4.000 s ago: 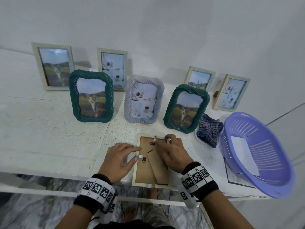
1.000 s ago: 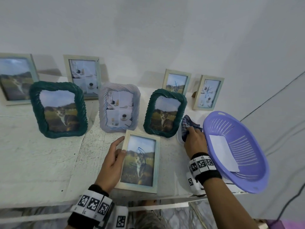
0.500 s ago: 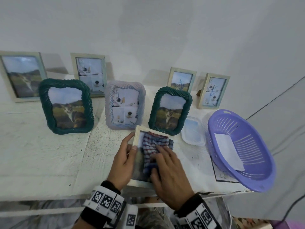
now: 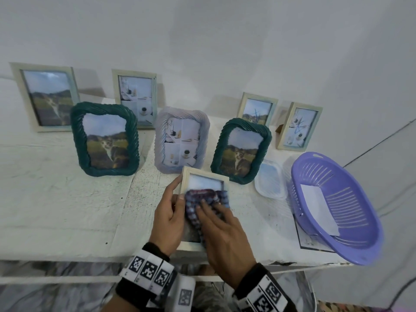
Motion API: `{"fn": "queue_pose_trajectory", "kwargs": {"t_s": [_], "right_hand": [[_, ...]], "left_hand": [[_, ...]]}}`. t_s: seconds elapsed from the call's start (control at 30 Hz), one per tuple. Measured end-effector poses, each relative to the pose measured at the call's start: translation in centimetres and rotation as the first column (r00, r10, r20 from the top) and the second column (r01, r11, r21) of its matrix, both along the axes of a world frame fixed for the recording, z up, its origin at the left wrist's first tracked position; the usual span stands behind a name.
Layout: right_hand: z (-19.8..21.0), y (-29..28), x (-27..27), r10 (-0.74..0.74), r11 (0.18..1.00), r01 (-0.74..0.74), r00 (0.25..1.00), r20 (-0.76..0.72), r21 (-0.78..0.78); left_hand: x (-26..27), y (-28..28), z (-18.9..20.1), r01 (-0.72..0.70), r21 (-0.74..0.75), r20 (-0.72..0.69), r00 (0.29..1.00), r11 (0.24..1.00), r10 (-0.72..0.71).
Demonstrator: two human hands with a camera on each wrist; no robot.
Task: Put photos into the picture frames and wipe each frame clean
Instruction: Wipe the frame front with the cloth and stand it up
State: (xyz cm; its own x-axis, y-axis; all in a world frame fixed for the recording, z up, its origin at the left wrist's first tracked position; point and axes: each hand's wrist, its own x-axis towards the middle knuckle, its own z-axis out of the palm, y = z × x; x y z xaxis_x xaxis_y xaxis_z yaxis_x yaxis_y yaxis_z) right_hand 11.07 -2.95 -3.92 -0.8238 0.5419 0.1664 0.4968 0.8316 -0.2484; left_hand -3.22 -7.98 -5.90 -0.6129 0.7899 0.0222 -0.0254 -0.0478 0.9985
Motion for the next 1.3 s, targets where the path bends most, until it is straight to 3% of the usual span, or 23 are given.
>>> {"fn": "queue_pose_trajectory", "kwargs": {"t_s": [0.1,0.23,0.33,0.43,0.6,0.8,0.97,1.03,1.17,1.3], "right_hand": [[0.7,-0.1,1.1,0.124,0.992,-0.126,0.99,0.066,0.016],[1.4,1.7,0.0,-0.117,0.992,0.114,0.989,0.088,0.046],[1.2,1.8,-1.2,-0.181,0.982,0.178,0.982,0.049,0.056],[0.9,0.6,-0.9,-0.098,0.992,0.097,0.995,0.017,0.082],[1.1,-0.3,0.4,0.161,0.983,-0.154,0.985,-0.064,0.1],[2.4,1.9,-2.3,0.011,0.991,-0.016,0.999,0.043,0.131],[3.5,-0.7,-1.1,0.228,0.967,-0.222,0.973,-0.031,0.128],[3.6,0.4,-0.5,0.211,0.969,-0.209,0.978,0.003,0.133],[3.3,2.7,-1.8,0.044,0.987,-0.051,0.998,0.053,0.152],[3.3,0.9,-1.7,0.182,0.976,-0.184,0.983,0.028,0.114]], "left_hand": [[-0.2,-0.3,-0.3,-0.021,-0.021,0.01,1.0,1.0,0.022],[0.4,-0.5,0.1,-0.023,-0.009,-0.064,0.998,1.0,0.022],[0.6,-0.6,0.4,-0.041,0.006,-0.053,0.998,0.999,0.042],[0.3,-0.7,0.6,-0.029,0.006,-0.045,0.999,1.0,0.029],[-0.6,-1.0,0.0,-0.052,-0.039,-0.008,0.999,0.998,0.052],[0.3,-1.1,1.2,-0.036,-0.001,-0.036,0.999,0.999,0.036],[-0.8,-1.1,0.4,-0.072,-0.028,0.045,0.996,0.997,0.074],[-0.6,-1.2,0.6,-0.06,-0.018,0.008,0.998,0.998,0.06],[0.0,-1.2,0.8,-0.038,-0.011,-0.072,0.997,0.999,0.038],[-0.5,-1.1,0.4,-0.084,-0.022,-0.005,0.996,0.996,0.084]]}}
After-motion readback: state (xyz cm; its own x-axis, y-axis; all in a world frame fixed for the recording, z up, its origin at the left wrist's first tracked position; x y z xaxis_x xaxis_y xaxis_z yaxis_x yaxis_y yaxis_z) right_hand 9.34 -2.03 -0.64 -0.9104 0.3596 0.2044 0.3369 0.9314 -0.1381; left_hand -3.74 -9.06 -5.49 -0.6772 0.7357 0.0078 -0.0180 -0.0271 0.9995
